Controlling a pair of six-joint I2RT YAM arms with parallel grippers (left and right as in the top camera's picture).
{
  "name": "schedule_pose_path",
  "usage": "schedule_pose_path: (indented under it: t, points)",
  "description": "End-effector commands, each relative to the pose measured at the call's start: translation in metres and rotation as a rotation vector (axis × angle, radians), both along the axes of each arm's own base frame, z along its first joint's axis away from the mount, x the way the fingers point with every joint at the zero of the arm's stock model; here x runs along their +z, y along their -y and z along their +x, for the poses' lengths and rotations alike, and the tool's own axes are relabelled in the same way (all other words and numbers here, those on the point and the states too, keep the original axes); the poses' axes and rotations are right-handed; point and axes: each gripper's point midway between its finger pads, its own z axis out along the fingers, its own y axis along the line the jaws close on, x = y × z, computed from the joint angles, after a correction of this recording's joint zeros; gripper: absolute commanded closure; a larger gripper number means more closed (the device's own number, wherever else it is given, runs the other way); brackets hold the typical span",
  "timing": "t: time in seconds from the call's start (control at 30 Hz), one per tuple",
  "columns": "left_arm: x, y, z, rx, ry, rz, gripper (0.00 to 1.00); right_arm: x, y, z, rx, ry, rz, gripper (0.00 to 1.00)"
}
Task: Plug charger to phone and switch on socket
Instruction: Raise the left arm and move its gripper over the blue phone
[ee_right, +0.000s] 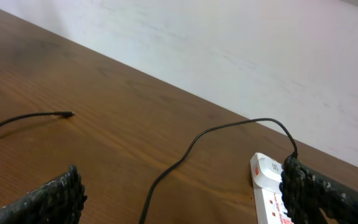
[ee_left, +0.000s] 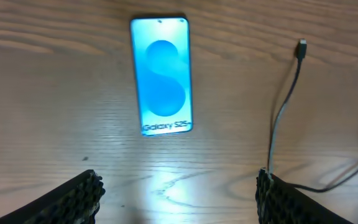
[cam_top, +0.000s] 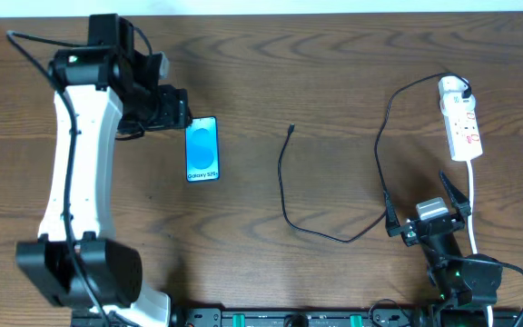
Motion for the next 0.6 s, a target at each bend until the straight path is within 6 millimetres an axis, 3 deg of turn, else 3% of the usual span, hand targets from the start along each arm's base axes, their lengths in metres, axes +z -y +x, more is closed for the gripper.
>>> schedule_pose_path:
  t: [0.0, 0.1, 0.27, 0.57]
  points:
    - [-0.010, 0.009, 0.009, -0.026, -0.020, -0.052, 0.20, -0.001, -0.002, -0.001, 0.009, -0.004, 0.007, 0.01]
    - [-0.028, 0.007, 0.017, -0.004, -0.060, -0.049, 0.20, -0.001, -0.002, -0.001, 0.010, -0.004, 0.007, 0.01]
    - [-0.060, -0.013, 0.026, 0.100, -0.132, 0.069, 0.20, -0.001, -0.002, -0.001, 0.009, -0.003, 0.007, 0.01]
    - [-0.103, 0.002, 0.034, 0.055, -0.206, 0.092, 0.19, -0.001, -0.002, -0.001, 0.009, -0.004, 0.007, 0.01]
